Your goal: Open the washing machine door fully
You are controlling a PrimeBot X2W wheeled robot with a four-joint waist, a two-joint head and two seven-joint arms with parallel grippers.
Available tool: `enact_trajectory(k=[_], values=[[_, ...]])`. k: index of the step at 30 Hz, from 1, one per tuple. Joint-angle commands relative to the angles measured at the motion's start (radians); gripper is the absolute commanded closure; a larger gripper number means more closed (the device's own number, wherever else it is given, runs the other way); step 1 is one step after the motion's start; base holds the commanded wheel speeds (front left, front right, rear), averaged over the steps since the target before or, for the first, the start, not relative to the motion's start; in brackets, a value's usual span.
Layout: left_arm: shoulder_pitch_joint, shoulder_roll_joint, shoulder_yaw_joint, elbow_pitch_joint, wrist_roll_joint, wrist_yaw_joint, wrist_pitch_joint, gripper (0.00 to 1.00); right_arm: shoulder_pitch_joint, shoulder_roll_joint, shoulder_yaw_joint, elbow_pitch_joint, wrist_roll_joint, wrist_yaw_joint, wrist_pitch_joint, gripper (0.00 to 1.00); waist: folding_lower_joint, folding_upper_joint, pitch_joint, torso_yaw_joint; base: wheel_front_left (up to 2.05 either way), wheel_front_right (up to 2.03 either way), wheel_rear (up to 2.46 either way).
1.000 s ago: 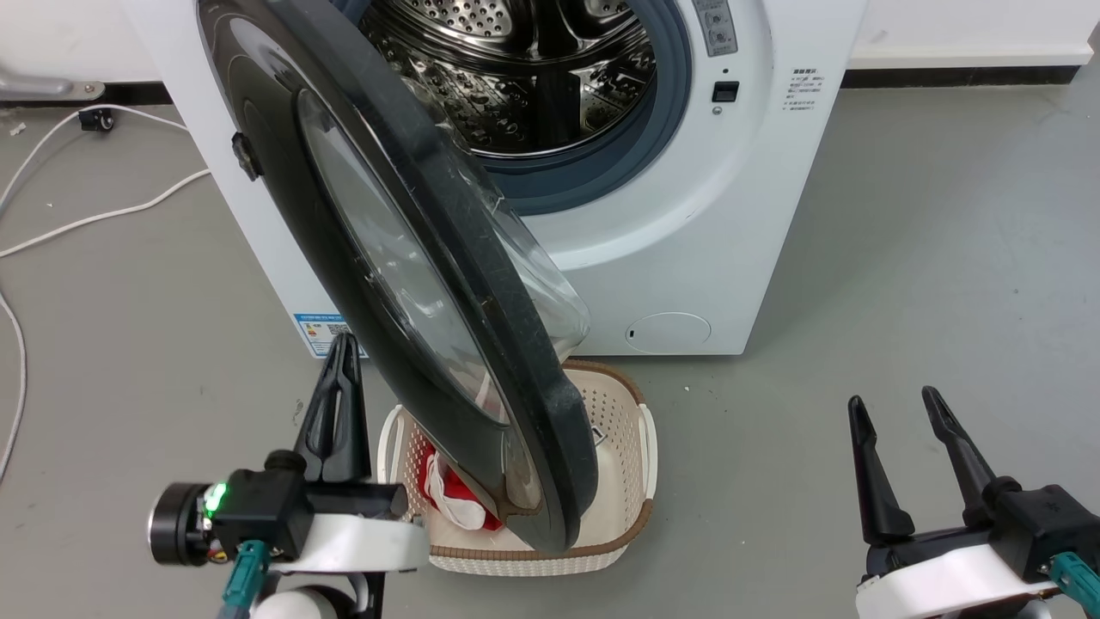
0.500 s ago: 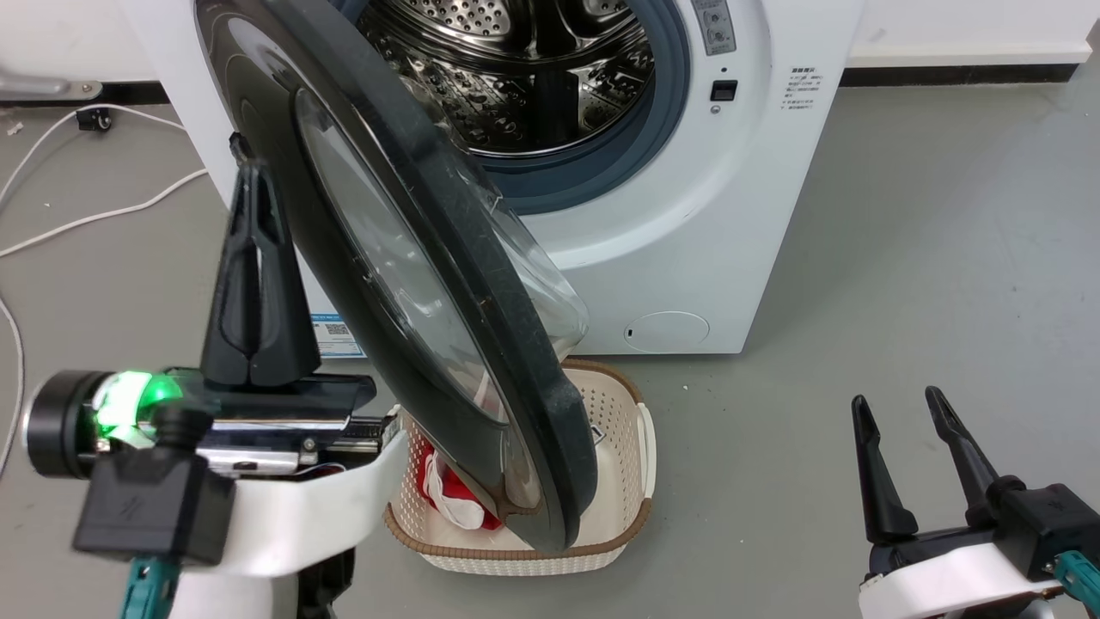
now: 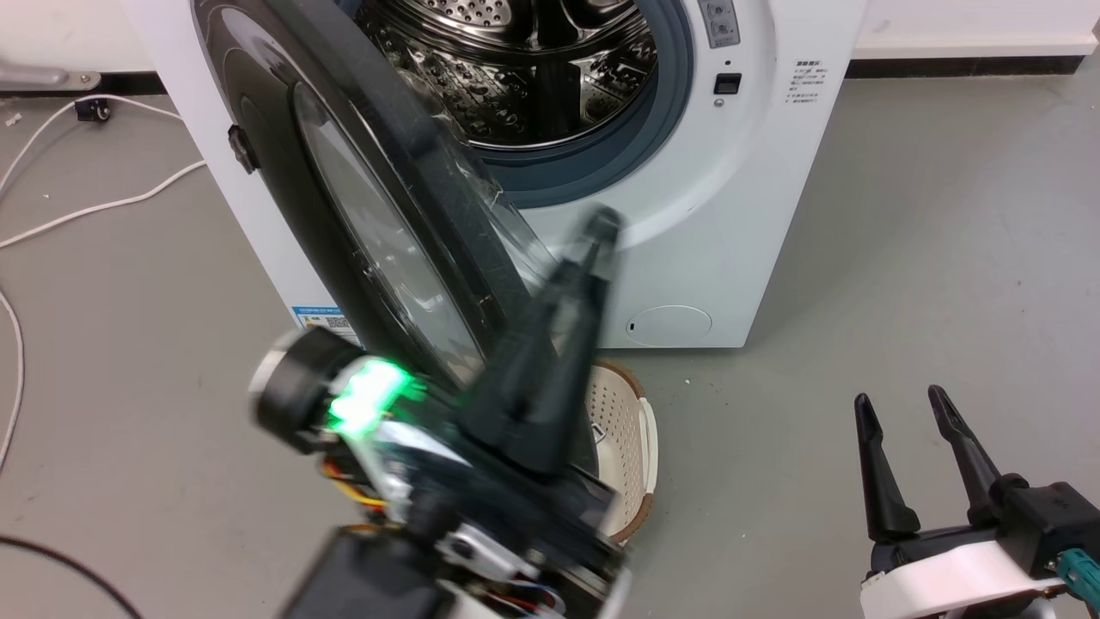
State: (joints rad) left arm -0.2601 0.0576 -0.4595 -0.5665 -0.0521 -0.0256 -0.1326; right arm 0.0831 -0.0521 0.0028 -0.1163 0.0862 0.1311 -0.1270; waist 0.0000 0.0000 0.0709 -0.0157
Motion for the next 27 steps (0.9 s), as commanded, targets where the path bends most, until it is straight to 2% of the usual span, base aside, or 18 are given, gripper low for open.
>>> enact_trajectory(k=[1,6,12,20,27], values=[[0.003,0.000,-0.037,0.014,-0.010,-0.013,0.016,1.00,-0.012,0.004,-0.001,0.002,0.003,-0.001,-0.001,0.00,0.0000,0.0000,0.001,0.002,0.00,0.00,0.00],[0.062,0.005,-0.153,0.056,-0.043,-0.041,0.074,1.00,-0.017,0.004,-0.002,0.002,0.004,-0.001,0.000,0.00,0.0000,0.0000,0.007,0.006,0.00,0.00,0.00],[0.196,0.049,-0.216,0.127,-0.080,-0.030,0.156,1.00,-0.005,0.003,-0.001,0.008,0.005,-0.001,0.004,0.00,0.0000,0.0000,0.010,0.023,0.00,0.00,0.00],[0.243,0.063,-0.232,0.249,-0.103,-0.024,0.168,1.00,-0.009,0.003,0.026,0.013,-0.002,-0.001,0.012,0.00,0.0000,0.0000,0.005,0.025,0.00,0.00,0.00],[0.204,0.031,-0.205,0.356,-0.112,0.019,0.109,1.00,-0.012,0.003,0.034,0.013,0.002,-0.001,0.014,0.00,0.0000,0.0000,0.012,0.005,0.00,0.00,0.00]])
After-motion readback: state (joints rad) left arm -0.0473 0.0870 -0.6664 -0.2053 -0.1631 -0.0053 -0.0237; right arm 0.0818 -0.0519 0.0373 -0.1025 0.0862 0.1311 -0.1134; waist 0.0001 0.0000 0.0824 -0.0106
